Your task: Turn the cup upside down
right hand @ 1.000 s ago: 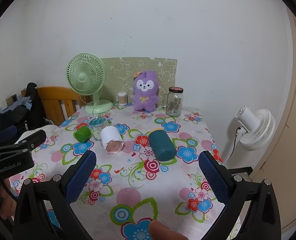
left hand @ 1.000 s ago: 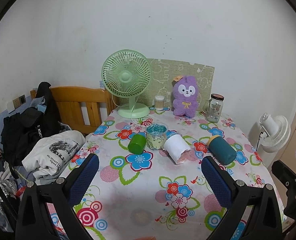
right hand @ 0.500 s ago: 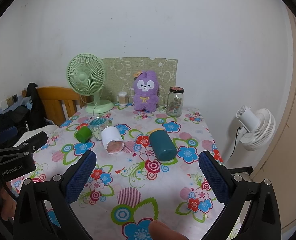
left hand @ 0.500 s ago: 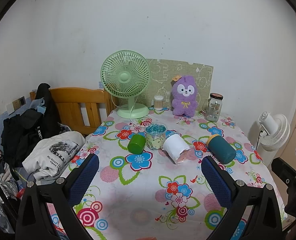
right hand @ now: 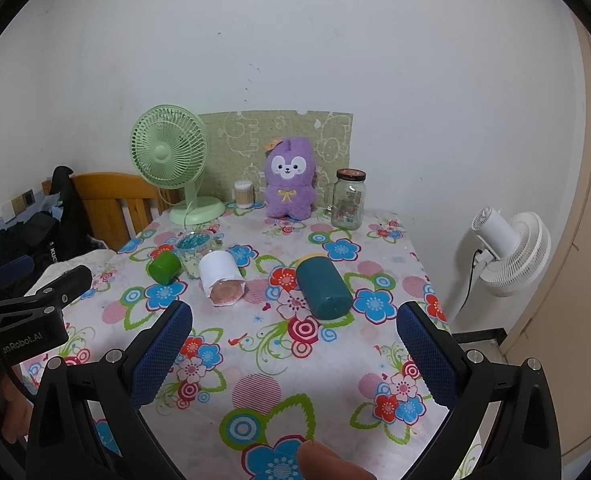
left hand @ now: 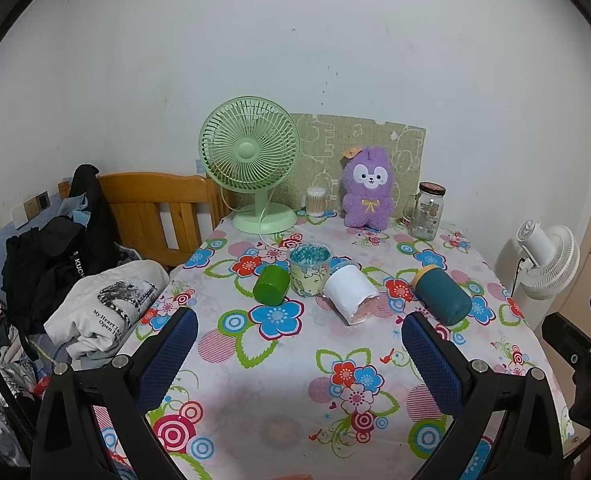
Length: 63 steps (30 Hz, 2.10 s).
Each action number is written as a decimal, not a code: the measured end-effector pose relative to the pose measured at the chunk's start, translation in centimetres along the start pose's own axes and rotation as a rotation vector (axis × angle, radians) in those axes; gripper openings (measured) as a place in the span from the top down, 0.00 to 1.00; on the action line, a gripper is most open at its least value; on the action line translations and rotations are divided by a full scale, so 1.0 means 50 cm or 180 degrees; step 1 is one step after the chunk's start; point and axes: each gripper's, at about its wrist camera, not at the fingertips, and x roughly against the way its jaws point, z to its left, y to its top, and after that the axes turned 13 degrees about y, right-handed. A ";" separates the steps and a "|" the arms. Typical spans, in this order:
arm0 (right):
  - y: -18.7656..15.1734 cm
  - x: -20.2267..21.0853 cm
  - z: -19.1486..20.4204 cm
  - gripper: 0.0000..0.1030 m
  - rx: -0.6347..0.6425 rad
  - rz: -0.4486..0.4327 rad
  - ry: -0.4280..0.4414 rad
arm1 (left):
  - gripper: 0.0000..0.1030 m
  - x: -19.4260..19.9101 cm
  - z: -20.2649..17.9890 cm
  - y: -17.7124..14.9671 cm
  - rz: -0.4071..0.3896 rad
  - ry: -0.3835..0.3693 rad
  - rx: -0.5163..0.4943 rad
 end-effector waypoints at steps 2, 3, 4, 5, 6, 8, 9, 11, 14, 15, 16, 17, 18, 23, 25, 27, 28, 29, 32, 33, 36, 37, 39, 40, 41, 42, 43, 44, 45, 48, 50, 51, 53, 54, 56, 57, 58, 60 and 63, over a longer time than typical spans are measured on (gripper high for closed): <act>0.001 -0.001 -0.001 0.00 -0.0003 0.0004 0.0003 | 0.00 0.000 0.000 -0.001 0.0003 -0.0003 0.0001; 0.001 -0.001 -0.001 0.00 -0.0004 0.0003 0.0002 | 0.00 0.000 0.000 0.000 0.0008 -0.0002 -0.0002; 0.001 -0.001 -0.002 0.00 -0.0009 0.0007 0.0004 | 0.00 0.000 0.001 -0.001 0.0009 -0.0001 -0.0002; 0.002 -0.004 -0.005 0.00 -0.0016 0.0013 0.0006 | 0.00 0.000 0.000 -0.001 0.0007 0.0002 -0.0002; 0.002 -0.005 -0.006 0.00 -0.0024 0.0019 0.0009 | 0.00 -0.002 -0.001 -0.001 0.0015 0.0005 -0.0007; 0.003 -0.009 -0.010 0.00 -0.0037 0.0031 0.0010 | 0.00 -0.008 -0.001 -0.001 0.0043 0.0002 -0.0013; 0.003 -0.011 -0.013 0.00 -0.0046 0.0040 0.0012 | 0.00 -0.014 -0.004 0.002 0.0061 0.0002 -0.0018; 0.003 -0.015 -0.016 0.00 -0.0063 0.0055 0.0011 | 0.00 -0.021 -0.004 0.002 0.0097 0.0001 -0.0018; 0.002 -0.023 -0.023 0.00 -0.0090 0.0078 0.0010 | 0.00 -0.035 -0.009 0.002 0.0150 -0.0006 -0.0025; 0.002 -0.027 -0.025 0.00 -0.0100 0.0090 0.0011 | 0.00 -0.040 -0.011 0.003 0.0166 -0.0004 -0.0030; 0.002 -0.029 -0.027 0.00 -0.0105 0.0098 0.0009 | 0.00 -0.046 -0.012 0.003 0.0183 -0.0004 -0.0038; 0.002 -0.033 -0.029 0.00 -0.0111 0.0105 0.0005 | 0.00 -0.051 -0.016 0.004 0.0197 -0.0003 -0.0045; 0.001 -0.036 -0.032 0.00 -0.0118 0.0114 0.0002 | 0.00 -0.057 -0.018 0.006 0.0211 -0.0003 -0.0049; 0.000 -0.059 -0.048 0.00 -0.0162 0.0181 -0.0023 | 0.00 -0.091 -0.037 0.013 0.0298 -0.0032 -0.0090; -0.001 -0.069 -0.056 0.00 -0.0184 0.0207 -0.0037 | 0.00 -0.108 -0.049 0.017 0.0340 -0.0059 -0.0105; -0.002 -0.079 -0.064 0.00 -0.0206 0.0233 -0.0056 | 0.00 -0.125 -0.061 0.022 0.0376 -0.0086 -0.0120; -0.001 -0.085 -0.070 0.00 -0.0218 0.0250 -0.0067 | 0.00 -0.134 -0.069 0.024 0.0387 -0.0105 -0.0133; -0.001 -0.090 -0.074 0.00 -0.0223 0.0260 -0.0073 | 0.00 -0.143 -0.077 0.027 0.0406 -0.0122 -0.0158; 0.004 -0.114 -0.086 0.00 -0.0219 0.0315 -0.0108 | 0.00 -0.169 -0.103 0.036 0.0435 -0.0161 -0.0220; 0.005 -0.120 -0.090 0.00 -0.0221 0.0323 -0.0119 | 0.00 -0.178 -0.112 0.040 0.0451 -0.0172 -0.0234; 0.009 -0.140 -0.098 0.00 -0.0224 0.0351 -0.0136 | 0.00 -0.212 -0.136 0.051 0.0542 -0.0220 -0.0242; 0.010 -0.147 -0.101 0.00 -0.0224 0.0366 -0.0134 | 0.00 -0.222 -0.143 0.054 0.0581 -0.0249 -0.0230; 0.010 -0.163 -0.108 0.00 -0.0226 0.0406 -0.0138 | 0.00 -0.251 -0.159 0.060 0.0679 -0.0298 -0.0209; 0.010 -0.167 -0.109 0.00 -0.0228 0.0419 -0.0141 | 0.00 -0.265 -0.167 0.062 0.0721 -0.0322 -0.0205; 0.010 -0.177 -0.115 0.00 -0.0234 0.0441 -0.0147 | 0.00 -0.281 -0.177 0.064 0.0772 -0.0334 -0.0208; 0.009 -0.180 -0.117 0.00 -0.0237 0.0450 -0.0153 | 0.00 -0.298 -0.187 0.067 0.0819 -0.0331 -0.0212; 0.009 -0.189 -0.123 0.00 -0.0245 0.0470 -0.0167 | 0.00 -0.311 -0.193 0.068 0.0850 -0.0333 -0.0207; 0.008 -0.194 -0.127 0.00 -0.0251 0.0485 -0.0177 | 0.00 -0.327 -0.201 0.069 0.0883 -0.0335 -0.0198; 0.007 -0.202 -0.133 0.00 -0.0260 0.0503 -0.0192 | 0.00 -0.341 -0.208 0.069 0.0920 -0.0335 -0.0194; 0.004 -0.224 -0.151 0.00 -0.0292 0.0563 -0.0237 | 0.00 -0.383 -0.225 0.069 0.1047 -0.0353 -0.0162; 0.002 -0.237 -0.162 0.00 -0.0314 0.0591 -0.0260 | 0.00 -0.412 -0.235 0.067 0.1146 -0.0358 -0.0149; -0.001 -0.238 -0.164 0.00 -0.0319 0.0596 -0.0267 | 0.00 -0.425 -0.239 0.065 0.1191 -0.0354 -0.0142; -0.004 -0.246 -0.174 0.00 -0.0335 0.0616 -0.0291 | 0.00 -0.450 -0.246 0.062 0.1269 -0.0333 -0.0132; -0.006 -0.251 -0.177 0.00 -0.0341 0.0626 -0.0304 | 0.00 -0.460 -0.249 0.061 0.1300 -0.0323 -0.0128; -0.007 -0.255 -0.183 0.00 -0.0349 0.0643 -0.0320 | 0.00 -0.477 -0.253 0.059 0.1345 -0.0314 -0.0106; -0.007 -0.259 -0.188 0.00 -0.0360 0.0651 -0.0329 | 0.00 -0.486 -0.255 0.058 0.1370 -0.0307 -0.0092; -0.009 -0.261 -0.190 0.00 -0.0365 0.0656 -0.0330 | 0.00 -0.494 -0.255 0.058 0.1397 -0.0304 -0.0084; -0.011 -0.266 -0.197 0.00 -0.0382 0.0671 -0.0340 | 0.00 -0.511 -0.256 0.055 0.1465 -0.0312 -0.0070; -0.013 -0.271 -0.202 0.00 -0.0381 0.0692 -0.0348 | 0.00 -0.535 -0.257 0.050 0.1594 -0.0351 -0.0026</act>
